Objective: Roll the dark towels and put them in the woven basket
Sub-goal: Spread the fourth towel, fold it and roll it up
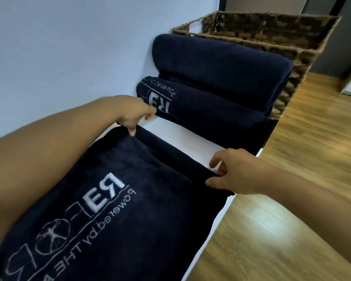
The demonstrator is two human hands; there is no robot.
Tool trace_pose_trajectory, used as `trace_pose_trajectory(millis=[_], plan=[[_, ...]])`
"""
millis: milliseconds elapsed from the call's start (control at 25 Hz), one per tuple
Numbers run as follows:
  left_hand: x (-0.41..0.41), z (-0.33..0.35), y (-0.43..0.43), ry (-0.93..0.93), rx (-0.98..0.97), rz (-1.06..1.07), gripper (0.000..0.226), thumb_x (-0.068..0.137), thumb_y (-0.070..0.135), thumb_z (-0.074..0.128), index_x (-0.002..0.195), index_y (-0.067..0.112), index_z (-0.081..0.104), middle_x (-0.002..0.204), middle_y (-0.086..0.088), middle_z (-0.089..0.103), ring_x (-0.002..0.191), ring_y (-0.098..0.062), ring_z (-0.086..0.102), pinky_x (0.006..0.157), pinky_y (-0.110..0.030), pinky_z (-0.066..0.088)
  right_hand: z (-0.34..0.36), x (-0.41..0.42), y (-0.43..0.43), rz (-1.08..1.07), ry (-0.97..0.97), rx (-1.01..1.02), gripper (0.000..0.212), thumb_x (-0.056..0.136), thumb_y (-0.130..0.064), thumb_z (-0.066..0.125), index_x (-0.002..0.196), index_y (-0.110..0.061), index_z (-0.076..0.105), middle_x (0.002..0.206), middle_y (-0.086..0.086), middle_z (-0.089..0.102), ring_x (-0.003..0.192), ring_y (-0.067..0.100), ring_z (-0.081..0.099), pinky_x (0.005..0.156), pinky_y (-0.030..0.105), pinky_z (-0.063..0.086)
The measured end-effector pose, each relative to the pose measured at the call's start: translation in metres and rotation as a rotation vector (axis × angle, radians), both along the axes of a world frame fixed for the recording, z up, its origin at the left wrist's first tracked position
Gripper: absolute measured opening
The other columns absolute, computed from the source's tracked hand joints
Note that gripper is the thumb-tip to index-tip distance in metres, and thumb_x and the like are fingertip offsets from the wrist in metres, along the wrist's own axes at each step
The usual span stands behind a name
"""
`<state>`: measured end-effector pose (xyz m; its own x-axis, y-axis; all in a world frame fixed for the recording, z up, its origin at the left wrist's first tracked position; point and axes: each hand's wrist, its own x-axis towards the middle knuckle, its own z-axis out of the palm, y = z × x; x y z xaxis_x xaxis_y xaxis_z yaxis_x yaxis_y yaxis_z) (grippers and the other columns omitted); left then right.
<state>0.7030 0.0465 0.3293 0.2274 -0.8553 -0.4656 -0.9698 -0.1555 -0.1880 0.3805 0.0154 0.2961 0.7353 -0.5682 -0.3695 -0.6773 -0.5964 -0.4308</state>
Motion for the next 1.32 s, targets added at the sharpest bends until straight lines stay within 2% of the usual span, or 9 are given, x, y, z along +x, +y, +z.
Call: trace_pose_trajectory(millis=[200,320,560,720,840,960,1040,1160,1320], plan=[[0.004,-0.010,0.004,-0.055,0.065,-0.223,0.036,0.066,0.015,0.083,0.095,0.023,0.062,0.101,0.007,0.061,0.093,-0.015,0.055,0.076,-0.029,0.045,-0.009,-0.001,0.018,-0.063,-0.123,0.053,0.031,0.083,-0.039,0.068,0.110,-0.025,0.061,0.092,-0.004,0.066,0.069,0.014,0.068,0.065,0.032,0.060],[0.014,-0.017,0.021,-0.022,-0.206,-0.243,0.033,0.065,0.017,0.079,0.078,0.027,0.049,0.082,0.013,0.054,0.079,-0.014,0.052,0.069,-0.030,0.038,-0.014,-0.006,0.020,-0.082,-0.257,-0.020,0.018,0.084,-0.031,0.066,0.102,-0.027,0.063,0.070,-0.006,0.062,0.056,0.011,0.059,0.051,0.024,0.049],[0.011,-0.061,0.055,-0.033,-0.815,-0.304,0.029,0.061,-0.014,0.057,0.081,0.007,0.054,0.082,-0.008,0.054,0.077,-0.033,0.054,0.051,-0.032,0.039,-0.023,-0.007,0.022,0.018,-0.370,-0.374,0.023,0.086,-0.025,0.063,0.108,-0.025,0.055,0.089,-0.004,0.053,0.071,0.018,0.055,0.058,0.031,0.050],[0.025,-0.060,0.098,0.094,-0.837,-0.378,0.023,0.088,0.013,0.055,0.101,0.002,0.070,0.104,-0.011,0.069,0.091,-0.029,0.064,0.074,-0.036,0.056,-0.038,-0.009,0.033,0.266,-0.460,-0.586,0.032,0.069,-0.001,0.076,0.097,-0.013,0.064,0.074,0.002,0.049,0.056,0.020,0.047,0.040,0.027,0.039],[0.022,-0.046,0.110,0.121,-0.783,-0.306,0.028,0.090,0.027,0.051,0.095,0.011,0.074,0.092,-0.002,0.073,0.082,-0.026,0.068,0.072,-0.036,0.055,-0.041,-0.008,0.033,0.510,-0.472,-0.702,0.032,0.071,0.005,0.073,0.094,-0.013,0.062,0.076,0.002,0.049,0.064,0.018,0.045,0.046,0.028,0.043],[0.017,-0.021,0.089,0.150,-0.591,-0.065,0.014,0.087,0.025,0.069,0.101,0.022,0.071,0.080,0.009,0.071,0.077,-0.017,0.064,0.076,-0.027,0.042,-0.027,-0.012,0.028,0.649,-0.432,-0.539,0.014,0.093,-0.024,0.054,0.090,-0.020,0.067,0.080,-0.005,0.056,0.075,0.013,0.049,0.064,0.025,0.045],[0.017,-0.004,0.067,0.147,-0.378,-0.038,0.028,0.082,0.028,0.075,0.110,0.029,0.069,0.073,0.014,0.066,0.074,-0.008,0.059,0.074,-0.025,0.039,-0.010,-0.005,0.025,0.524,-0.395,-0.249,0.030,0.096,-0.039,0.047,0.092,-0.025,0.072,0.080,-0.011,0.063,0.078,0.007,0.057,0.069,0.022,0.049],[0.012,0.010,0.032,0.092,-0.055,-0.032,0.027,0.079,0.025,0.078,0.105,0.024,0.070,0.074,0.010,0.063,0.075,-0.007,0.057,0.068,-0.024,0.042,0.002,0.010,0.008,0.258,-0.348,-0.030,0.004,0.086,-0.027,0.070,0.084,-0.030,0.070,0.069,-0.009,0.067,0.064,0.007,0.062,0.057,0.019,0.050],[0.009,-0.002,0.006,0.039,0.142,-0.055,0.029,0.076,0.013,0.079,0.093,0.027,0.059,0.099,0.003,0.057,0.095,-0.021,0.057,0.074,-0.030,0.045,0.003,0.014,0.004,-0.020,-0.163,0.105,0.041,0.072,-0.048,0.081,0.100,-0.033,0.054,0.083,-0.008,0.065,0.067,0.004,0.061,0.055,0.018,0.047]])
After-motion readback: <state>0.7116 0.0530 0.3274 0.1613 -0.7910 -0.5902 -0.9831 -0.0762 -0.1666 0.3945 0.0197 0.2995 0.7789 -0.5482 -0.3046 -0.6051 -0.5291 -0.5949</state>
